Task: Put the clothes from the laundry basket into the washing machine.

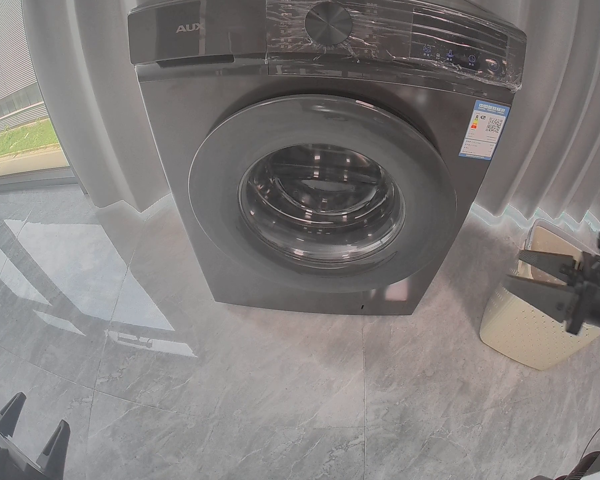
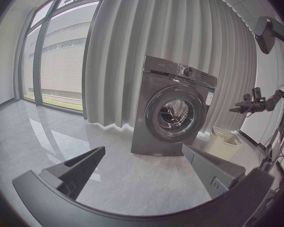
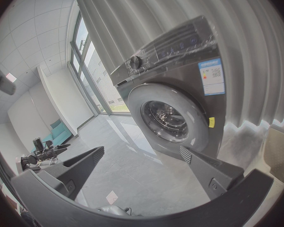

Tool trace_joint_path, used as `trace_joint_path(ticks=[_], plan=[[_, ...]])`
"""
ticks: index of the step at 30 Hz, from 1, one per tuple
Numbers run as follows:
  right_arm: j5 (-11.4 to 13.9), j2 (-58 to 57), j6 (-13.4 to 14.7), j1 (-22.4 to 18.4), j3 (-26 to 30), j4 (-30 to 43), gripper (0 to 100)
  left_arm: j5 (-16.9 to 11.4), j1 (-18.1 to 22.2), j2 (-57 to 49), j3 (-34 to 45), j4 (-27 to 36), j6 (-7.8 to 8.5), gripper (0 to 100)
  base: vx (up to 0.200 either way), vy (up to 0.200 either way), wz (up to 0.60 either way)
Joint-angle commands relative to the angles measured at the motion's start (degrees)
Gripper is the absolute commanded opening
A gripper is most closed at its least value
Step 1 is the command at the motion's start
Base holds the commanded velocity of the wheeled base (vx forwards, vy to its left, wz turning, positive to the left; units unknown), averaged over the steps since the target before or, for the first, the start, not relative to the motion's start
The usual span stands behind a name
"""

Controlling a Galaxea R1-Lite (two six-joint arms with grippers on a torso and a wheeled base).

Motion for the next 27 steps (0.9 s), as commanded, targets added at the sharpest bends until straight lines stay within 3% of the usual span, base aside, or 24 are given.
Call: trace_joint_path(ticks=[1,5,8,11,18,22,27], plan=[[-7.6,24.5,2.4,10.4,-7.6,-11.9,100,-0.2,0.9,-1.9,1.0,1.5,2.25,100,0.0,0.0,0.0],[-7.7,28.8,3.2,10.0,-9.1,-17.1,100,-0.5,0.9,-1.8,1.0,1.5,1.63,100,0.0,0.0,0.0],[-7.9,30.4,4.3,9.8,-9.7,-19.8,100,-0.7,0.9,-1.9,1.0,1.5,2.33,100,0.0,0.0,0.0],[-10.9,32.2,6.4,9.8,-11.1,-23.1,100,-1.0,0.9,-1.9,1.0,1.5,1.98,100,0.0,0.0,0.0],[-17.1,35.2,6.3,9.6,-12.7,-29.7,100,-1.4,0.9,-1.9,1.0,1.5,2.6,100,0.171,0.0,0.0],[-17.6,36.8,6.2,9.2,-13.3,-32.7,100,-2.9,0.9,-1.8,1.0,1.5,3.83,100,0.0,0.0,0.0],[-20.2,38.8,6.0,8.9,-14.1,-35.9,100,-3.2,0.9,-1.9,1.0,1.5,4.97,100,0.0,0.0,0.0]])
